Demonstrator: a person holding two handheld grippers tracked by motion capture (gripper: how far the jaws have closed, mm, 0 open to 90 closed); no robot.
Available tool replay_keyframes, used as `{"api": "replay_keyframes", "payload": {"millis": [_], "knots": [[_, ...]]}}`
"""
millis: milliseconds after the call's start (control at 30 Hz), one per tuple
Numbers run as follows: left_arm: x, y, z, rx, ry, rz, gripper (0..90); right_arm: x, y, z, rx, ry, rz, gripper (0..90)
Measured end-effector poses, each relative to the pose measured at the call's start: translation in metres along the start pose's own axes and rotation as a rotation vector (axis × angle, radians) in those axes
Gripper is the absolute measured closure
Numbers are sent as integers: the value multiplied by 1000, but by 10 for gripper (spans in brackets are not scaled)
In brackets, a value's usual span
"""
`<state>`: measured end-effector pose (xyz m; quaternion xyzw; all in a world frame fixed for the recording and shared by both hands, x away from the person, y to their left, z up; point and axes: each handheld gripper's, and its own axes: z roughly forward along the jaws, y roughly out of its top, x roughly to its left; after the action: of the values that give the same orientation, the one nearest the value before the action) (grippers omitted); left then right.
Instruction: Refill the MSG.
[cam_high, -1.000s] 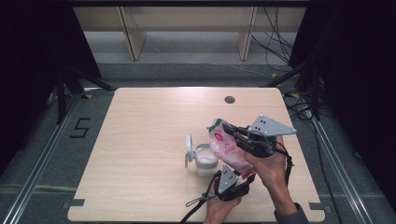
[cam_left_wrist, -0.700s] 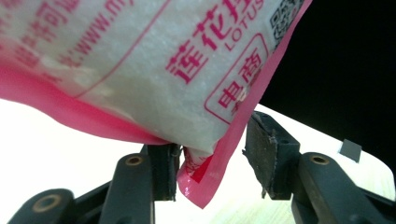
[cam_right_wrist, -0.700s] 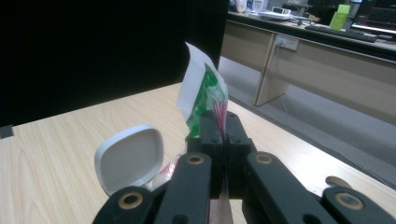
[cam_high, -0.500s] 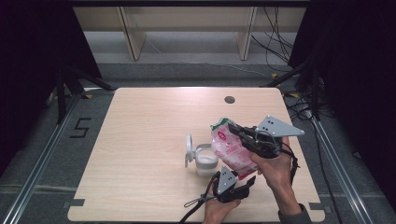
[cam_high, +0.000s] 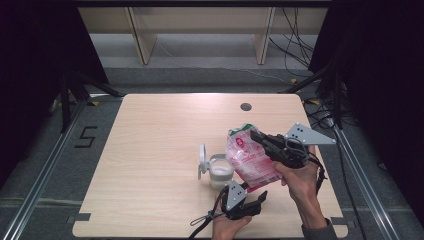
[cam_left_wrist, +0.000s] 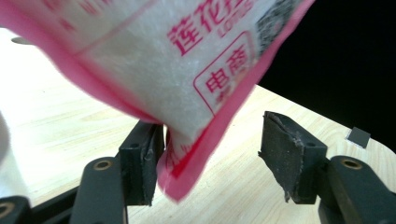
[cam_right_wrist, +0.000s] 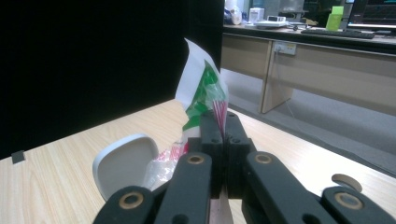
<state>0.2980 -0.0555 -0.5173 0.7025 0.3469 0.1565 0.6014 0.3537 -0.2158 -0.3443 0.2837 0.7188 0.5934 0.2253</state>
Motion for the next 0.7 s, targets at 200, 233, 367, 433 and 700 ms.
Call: {"api": "replay_keyframes", "payload": {"millis": [200,233,367,433,700], "knots": [[4,-1,-5,4,3,2,397,-2,1,-2,-2,-14,-29,900],[3,-1,-5,-16,-10,-20,397,-2,0,-4,14,-16,-1,900],[2,2,-13,-26,-26,-12,397,-11,-3,-7,-2,-46,8,900],[5,5,-17,-30,-32,32,395,-14,-7,-8,9,-53,38,900],[15,-2,-31,-16,-6,60,392,-23,-22,-8,34,-62,50,900]]}}
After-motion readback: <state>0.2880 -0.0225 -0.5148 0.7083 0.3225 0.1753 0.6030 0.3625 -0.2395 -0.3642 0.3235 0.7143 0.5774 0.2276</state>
